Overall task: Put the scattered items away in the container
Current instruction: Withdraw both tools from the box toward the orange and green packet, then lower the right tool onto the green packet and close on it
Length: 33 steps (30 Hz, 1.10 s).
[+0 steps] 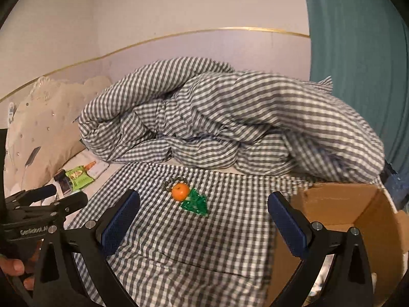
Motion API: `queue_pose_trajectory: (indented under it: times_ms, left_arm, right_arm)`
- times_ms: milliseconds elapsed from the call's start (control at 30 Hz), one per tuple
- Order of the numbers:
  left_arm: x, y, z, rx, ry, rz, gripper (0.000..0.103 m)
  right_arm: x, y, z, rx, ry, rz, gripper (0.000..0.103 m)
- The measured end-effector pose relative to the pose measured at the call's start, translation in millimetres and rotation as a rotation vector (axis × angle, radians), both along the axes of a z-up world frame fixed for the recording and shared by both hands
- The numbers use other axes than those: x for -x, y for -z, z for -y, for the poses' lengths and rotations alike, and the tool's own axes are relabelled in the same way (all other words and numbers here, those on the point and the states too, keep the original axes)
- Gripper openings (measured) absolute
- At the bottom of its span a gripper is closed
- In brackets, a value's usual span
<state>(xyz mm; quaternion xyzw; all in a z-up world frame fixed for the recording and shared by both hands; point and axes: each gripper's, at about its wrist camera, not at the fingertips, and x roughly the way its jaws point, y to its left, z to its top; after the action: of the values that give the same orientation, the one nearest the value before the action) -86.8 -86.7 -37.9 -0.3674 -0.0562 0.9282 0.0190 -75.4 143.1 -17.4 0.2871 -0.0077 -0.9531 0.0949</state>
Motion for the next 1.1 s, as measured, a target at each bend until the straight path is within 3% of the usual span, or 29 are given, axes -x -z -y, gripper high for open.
queue_pose_trajectory:
  times_ms: [367, 833, 1100]
  left_arm:
    - [43.9, 40.7, 29.8, -0.020, -0.020, 0.064, 0.103]
    - [96.1, 90.1, 34.7, -0.010, -0.002, 0.110, 0.103]
    - [114.1, 115.7, 39.2, -0.011, -0.001, 0.138, 0.103]
  right_arm:
    - [80.6, 73.6, 39.1, -0.064, -0.010, 0.131, 0.100]
    - [177.0, 173.3, 51.3, -0.123, 0.026, 0.269, 0.100]
    - [205.0, 211.6, 58.2, -0.149, 0.012, 0.304, 0.100]
